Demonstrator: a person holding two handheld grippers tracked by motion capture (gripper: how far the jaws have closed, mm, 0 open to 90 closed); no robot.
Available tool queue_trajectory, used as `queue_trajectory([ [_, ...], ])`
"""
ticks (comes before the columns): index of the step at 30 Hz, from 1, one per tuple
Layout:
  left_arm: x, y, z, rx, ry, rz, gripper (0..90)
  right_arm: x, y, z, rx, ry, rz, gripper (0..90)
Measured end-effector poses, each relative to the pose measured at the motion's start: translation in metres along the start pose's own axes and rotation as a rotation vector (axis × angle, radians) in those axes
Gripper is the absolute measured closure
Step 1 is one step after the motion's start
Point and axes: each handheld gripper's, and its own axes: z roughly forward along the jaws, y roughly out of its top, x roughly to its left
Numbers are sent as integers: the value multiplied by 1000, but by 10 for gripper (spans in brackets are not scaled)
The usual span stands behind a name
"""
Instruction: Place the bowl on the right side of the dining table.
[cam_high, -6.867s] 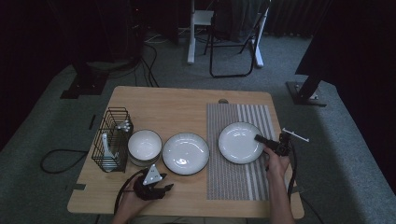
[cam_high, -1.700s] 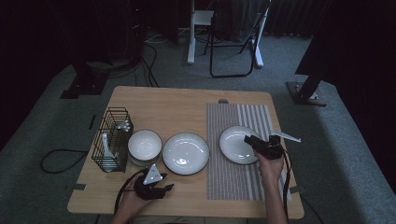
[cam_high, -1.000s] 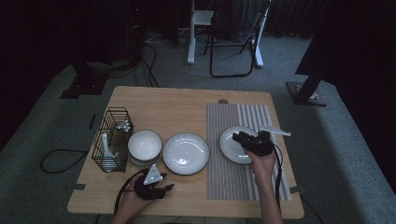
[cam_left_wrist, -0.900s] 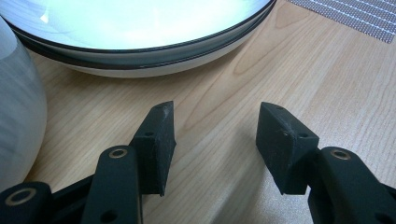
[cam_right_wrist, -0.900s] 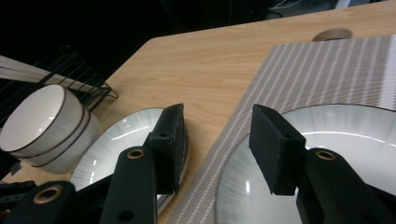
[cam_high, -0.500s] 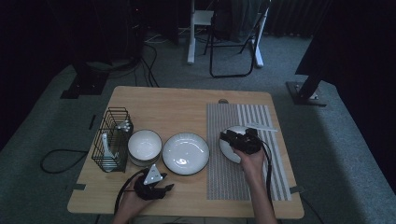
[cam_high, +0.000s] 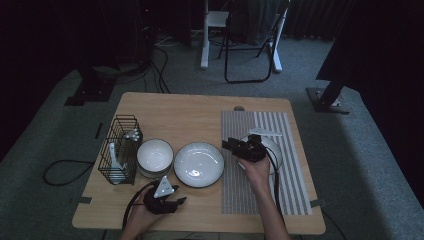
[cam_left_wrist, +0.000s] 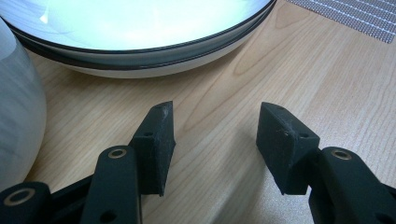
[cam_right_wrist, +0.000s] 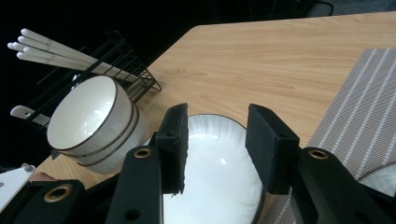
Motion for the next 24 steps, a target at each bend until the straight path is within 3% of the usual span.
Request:
queue_trajectory([
  [24,0,0,0,1,0,1,474,16,9,35,64,32,-43,622],
])
